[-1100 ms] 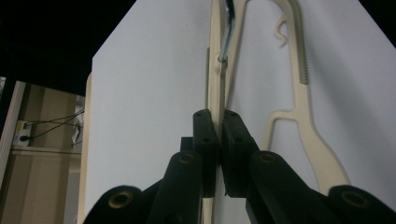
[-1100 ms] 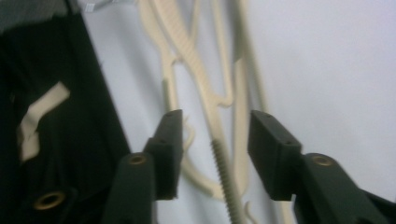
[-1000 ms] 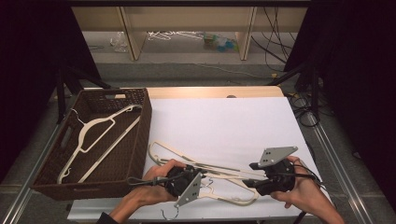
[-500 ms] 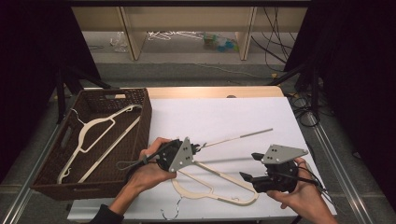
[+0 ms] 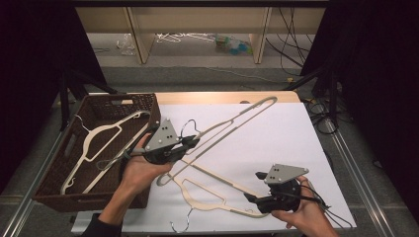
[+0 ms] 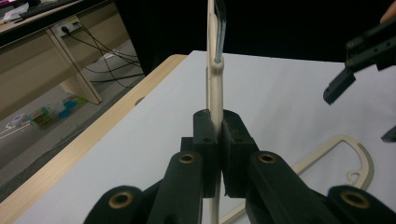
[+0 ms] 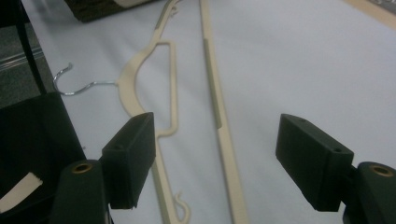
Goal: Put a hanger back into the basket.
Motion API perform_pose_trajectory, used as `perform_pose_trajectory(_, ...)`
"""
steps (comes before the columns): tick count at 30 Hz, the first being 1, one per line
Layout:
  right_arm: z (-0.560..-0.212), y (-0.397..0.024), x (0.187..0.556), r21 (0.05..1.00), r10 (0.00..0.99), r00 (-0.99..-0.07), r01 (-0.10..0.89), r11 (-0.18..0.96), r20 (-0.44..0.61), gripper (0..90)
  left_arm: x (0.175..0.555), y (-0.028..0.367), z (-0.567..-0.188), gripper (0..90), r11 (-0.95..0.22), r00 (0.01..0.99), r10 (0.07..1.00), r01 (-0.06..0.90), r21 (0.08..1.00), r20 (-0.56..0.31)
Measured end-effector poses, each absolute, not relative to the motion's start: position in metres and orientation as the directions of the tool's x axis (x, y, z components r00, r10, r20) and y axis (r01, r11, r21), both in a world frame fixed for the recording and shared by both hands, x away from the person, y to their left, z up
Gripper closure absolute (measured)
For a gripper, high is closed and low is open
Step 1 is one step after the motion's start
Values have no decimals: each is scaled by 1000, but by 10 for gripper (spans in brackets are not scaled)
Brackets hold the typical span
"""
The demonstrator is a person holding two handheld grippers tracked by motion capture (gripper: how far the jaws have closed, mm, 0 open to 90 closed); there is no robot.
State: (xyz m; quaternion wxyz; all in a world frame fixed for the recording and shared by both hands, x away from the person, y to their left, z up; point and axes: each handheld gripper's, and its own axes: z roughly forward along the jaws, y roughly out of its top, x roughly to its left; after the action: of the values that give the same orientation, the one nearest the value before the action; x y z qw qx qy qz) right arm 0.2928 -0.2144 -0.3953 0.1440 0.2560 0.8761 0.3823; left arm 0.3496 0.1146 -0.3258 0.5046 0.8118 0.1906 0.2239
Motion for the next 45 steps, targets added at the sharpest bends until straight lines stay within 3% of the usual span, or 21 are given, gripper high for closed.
perform_pose_trajectory(7,-411,-209,293,718,543,-838,349,602,-47,295,358,131,-319,858,-331,824,565,184,925,38)
perform_pose_trajectory(15,-415,-212,293,713,539,-841,355,605,-38,294,362,167,-277,857,-204,790,604,278,939,-103)
perform_pose_trajectory(27,-417,-215,294,708,550,-835,369,602,-32,293,358,245,-233,858,-175,690,720,282,943,-73)
perform_pose_trajectory(35,-419,-215,295,702,546,-837,371,608,-30,291,358,296,-253,857,-185,600,799,323,928,-49)
perform_pose_trajectory(45,-421,-215,296,708,563,-826,380,595,-30,269,363,332,-285,857,-206,538,843,381,901,-35)
